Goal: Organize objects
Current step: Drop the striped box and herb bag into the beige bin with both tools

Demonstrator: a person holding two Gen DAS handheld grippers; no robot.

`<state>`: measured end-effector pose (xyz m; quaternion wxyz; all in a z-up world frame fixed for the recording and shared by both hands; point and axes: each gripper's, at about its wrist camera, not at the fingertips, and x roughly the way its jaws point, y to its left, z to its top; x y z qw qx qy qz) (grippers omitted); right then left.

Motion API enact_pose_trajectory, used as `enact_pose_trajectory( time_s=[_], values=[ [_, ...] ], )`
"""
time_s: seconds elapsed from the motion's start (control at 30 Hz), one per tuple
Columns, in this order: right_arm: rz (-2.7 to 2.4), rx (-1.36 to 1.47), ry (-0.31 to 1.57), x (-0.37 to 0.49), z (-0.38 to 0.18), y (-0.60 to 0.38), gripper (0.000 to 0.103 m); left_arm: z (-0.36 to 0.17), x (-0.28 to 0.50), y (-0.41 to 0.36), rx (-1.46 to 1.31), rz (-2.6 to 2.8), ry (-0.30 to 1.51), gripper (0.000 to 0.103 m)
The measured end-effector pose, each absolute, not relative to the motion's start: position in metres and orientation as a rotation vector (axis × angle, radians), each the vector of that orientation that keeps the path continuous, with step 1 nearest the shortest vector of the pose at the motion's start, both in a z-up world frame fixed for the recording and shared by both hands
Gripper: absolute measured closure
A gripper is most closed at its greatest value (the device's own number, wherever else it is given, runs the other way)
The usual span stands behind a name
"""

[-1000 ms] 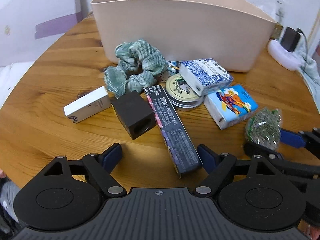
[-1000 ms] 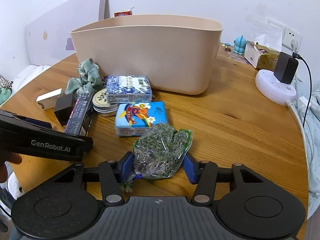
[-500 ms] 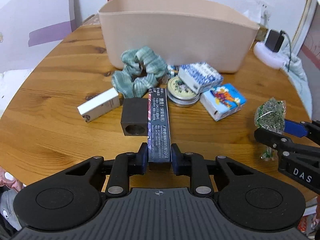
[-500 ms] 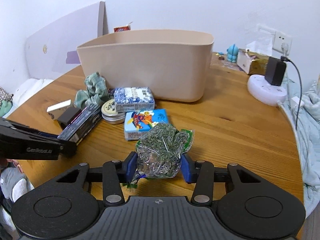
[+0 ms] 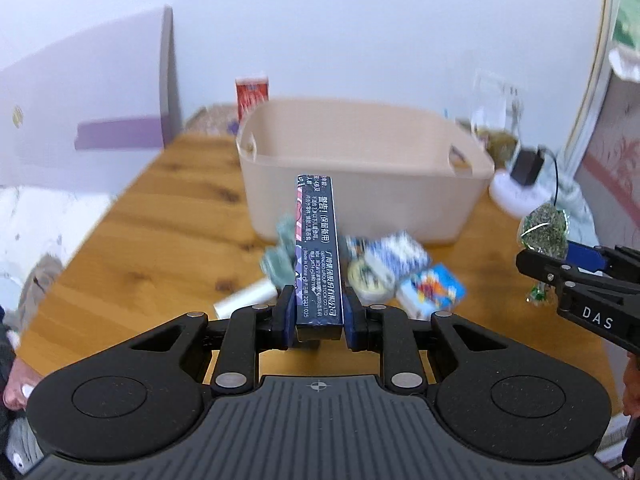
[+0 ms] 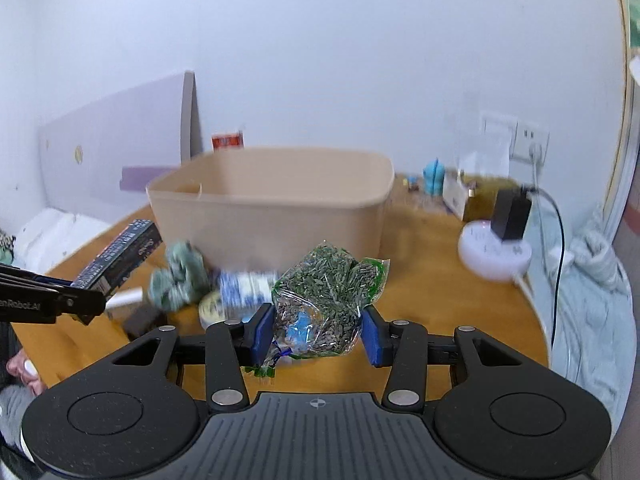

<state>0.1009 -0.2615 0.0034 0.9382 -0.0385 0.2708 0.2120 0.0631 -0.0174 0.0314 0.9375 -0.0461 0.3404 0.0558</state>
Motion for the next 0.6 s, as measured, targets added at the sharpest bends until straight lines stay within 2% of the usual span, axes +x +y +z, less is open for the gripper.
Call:
enact_pose_trajectory(
  time_s=[0.3,0.6],
  values=[
    [0.443,-0.093,0.43,0.135,0.046,-0.241,0.06,0.072,0.109,-0.01,-0.029,0.129,0.579,0.079],
    [0.434,-0.09,0.4,0.204,0.068,-0.218,0.06,0.076,0.198,-0.01,0.012,0.074,0.594,0.079]
  ],
)
